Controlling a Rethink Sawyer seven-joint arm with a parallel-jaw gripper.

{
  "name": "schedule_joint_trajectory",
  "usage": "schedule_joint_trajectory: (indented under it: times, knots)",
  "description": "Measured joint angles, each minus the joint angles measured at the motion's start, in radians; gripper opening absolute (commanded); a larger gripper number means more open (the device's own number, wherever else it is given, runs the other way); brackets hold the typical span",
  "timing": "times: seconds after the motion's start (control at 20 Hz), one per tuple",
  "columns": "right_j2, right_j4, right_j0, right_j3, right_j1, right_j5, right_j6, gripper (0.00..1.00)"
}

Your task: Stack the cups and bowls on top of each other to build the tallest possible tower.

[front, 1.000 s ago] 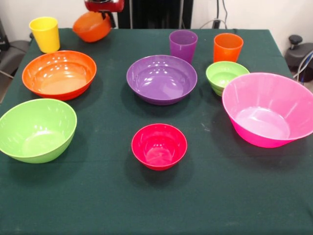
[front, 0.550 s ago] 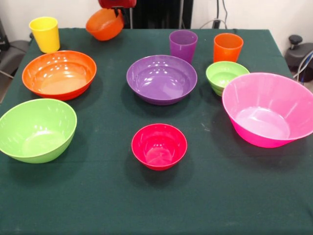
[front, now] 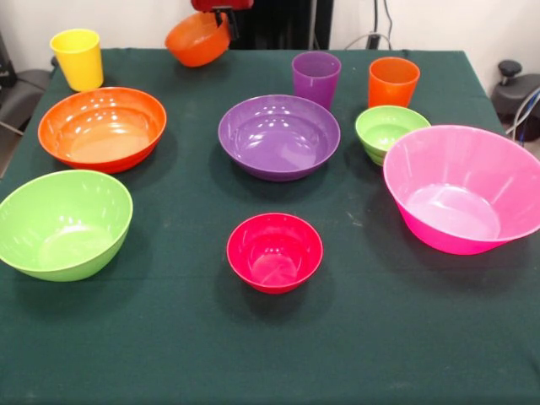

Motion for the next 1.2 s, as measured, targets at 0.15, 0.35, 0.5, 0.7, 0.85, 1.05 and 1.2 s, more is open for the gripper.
schedule_joint_trajectory:
  times: [0.15, 0.35, 0.5, 0.7, 0.85, 1.05, 1.2]
  knots:
    - [-0.028, 0.003, 0.016, 0.012, 0.000, -0.035, 0.002, 0.00]
    - [-0.051, 0.016, 0.022, 0.019, 0.000, -0.052, 0.004, 0.00]
    - [-0.071, 0.038, 0.023, 0.022, 0.008, -0.054, 0.004, 0.00]
    - [-0.096, 0.046, 0.034, 0.025, 0.021, -0.060, 0.004, 0.00]
    - [-0.113, 0.046, 0.048, 0.025, 0.026, -0.071, 0.005, 0.00]
    - [-0.124, 0.056, 0.078, 0.025, 0.027, -0.078, 0.005, 0.00]
    - [-0.124, 0.076, 0.103, 0.026, 0.021, -0.078, 0.005, 0.00]
